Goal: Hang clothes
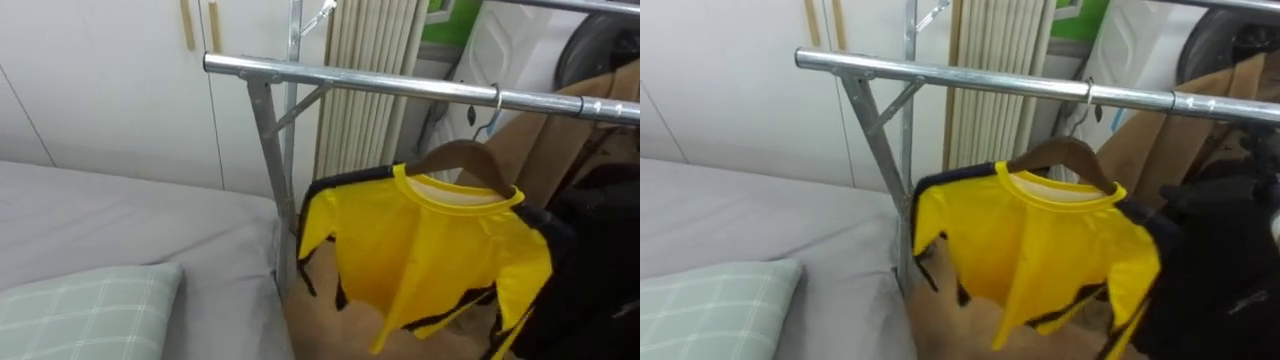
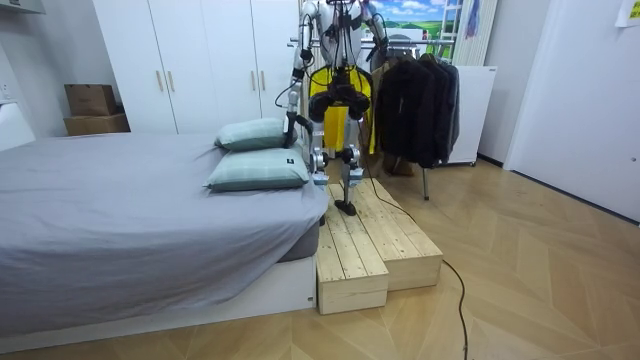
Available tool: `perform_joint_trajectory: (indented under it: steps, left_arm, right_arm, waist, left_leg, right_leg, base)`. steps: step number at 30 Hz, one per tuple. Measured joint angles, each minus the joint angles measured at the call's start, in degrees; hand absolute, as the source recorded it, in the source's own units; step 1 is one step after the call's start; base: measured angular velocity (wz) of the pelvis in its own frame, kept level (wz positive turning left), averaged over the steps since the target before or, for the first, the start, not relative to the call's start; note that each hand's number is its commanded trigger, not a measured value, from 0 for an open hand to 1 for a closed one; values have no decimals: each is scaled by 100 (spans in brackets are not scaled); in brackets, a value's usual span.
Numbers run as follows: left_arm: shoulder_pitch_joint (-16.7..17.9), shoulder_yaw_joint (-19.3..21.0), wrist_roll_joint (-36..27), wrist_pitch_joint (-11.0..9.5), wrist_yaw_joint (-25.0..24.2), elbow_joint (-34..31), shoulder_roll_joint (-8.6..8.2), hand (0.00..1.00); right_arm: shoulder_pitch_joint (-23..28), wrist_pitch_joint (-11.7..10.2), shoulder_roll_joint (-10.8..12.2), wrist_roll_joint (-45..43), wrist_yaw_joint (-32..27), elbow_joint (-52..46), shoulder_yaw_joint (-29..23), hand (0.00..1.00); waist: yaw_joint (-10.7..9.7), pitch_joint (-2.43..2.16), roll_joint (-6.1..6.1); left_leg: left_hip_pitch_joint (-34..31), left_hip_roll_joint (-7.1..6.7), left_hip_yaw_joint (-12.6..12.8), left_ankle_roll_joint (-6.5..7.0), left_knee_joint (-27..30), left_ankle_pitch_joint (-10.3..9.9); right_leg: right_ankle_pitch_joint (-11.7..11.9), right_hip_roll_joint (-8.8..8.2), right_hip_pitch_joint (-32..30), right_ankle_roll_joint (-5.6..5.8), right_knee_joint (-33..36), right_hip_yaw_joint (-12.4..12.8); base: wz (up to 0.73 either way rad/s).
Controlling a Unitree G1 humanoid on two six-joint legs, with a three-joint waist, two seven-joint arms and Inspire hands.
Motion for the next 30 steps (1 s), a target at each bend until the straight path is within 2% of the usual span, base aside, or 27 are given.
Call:
perform_joint_trajectory:
  steps: [2,7,10,13,14,22,24,27,28,29,30]
  left_arm:
    - [10,-3,0,54,0,1,0,0]
    - [62,-5,-1,63,6,0,4,0]
    - [87,-8,-8,110,6,1,5,0]
    - [88,-19,-5,128,1,1,6,0]
    - [88,-19,0,127,1,1,6,0]
    - [99,-22,-9,125,4,1,6,0]
    - [104,-21,-8,125,4,1,5,0]
    - [105,-22,-4,126,20,3,1,0]
    - [105,-25,-2,125,40,21,-8,0]
    - [101,-25,-1,115,51,40,-25,0]
    - [96,-28,-1,108,54,43,-34,0]
  right_arm:
    - [108,2,1,0,-131,4,-10,0]
    - [369,2,1,2,-337,3,-153,0]
    - [607,1,2,191,-474,-4,-244,0]
    - [881,1,35,379,-577,-7,-303,0]
    - [1004,0,39,457,-606,-6,-307,0]
    - [1760,-26,126,1177,-714,-149,-372,0]
    - [1931,-72,232,1281,-701,-293,-409,0]
    - [2388,-301,811,1241,-704,-577,-604,0]
    - [2607,-325,1080,1244,-660,-585,-588,0]
    - [2836,-325,1311,1249,-569,-544,-582,0]
    - [2950,-324,1413,1250,-533,-499,-580,0]
  waist:
    - [-31,2,-2]
    - [-89,8,-13]
    - [-161,11,-10]
    - [-203,38,0]
    - [-199,52,6]
    - [-195,78,44]
    - [-201,88,61]
    - [-208,98,136]
    - [-181,108,182]
    - [-180,98,222]
    - [-180,88,235]
  left_leg:
    - [21,6,133,0,1,0]
    - [22,16,270,0,2,0]
    - [22,16,310,0,19,0]
    - [27,14,312,1,8,-1]
    - [28,13,313,1,2,-1]
    - [31,13,342,1,-29,-1]
    - [30,13,344,1,-13,-1]
    - [50,46,475,0,-10,-1]
    - [74,62,532,0,-12,-2]
    - [75,67,593,1,-13,-2]
    - [75,64,598,1,-18,-2]
  right_leg:
    - [0,12,-4,0,13,69]
    - [14,70,-33,23,20,286]
    - [19,71,-20,30,6,331]
    - [22,69,-15,35,-2,344]
    - [23,71,-12,37,-14,354]
    - [26,79,-37,37,-26,393]
    - [25,82,-33,37,-33,425]
    - [43,87,-23,16,-63,355]
    - [51,80,-5,4,-81,312]
    - [48,78,5,-2,-88,300]
    - [40,80,7,-3,-89,311]
  base:
    - [-14]
    - [-13]
    - [-7]
    - [-1]
    - [0]
    - [-3]
    - [-4]
    - [0]
    - [0]
    - [3]
    - [7]
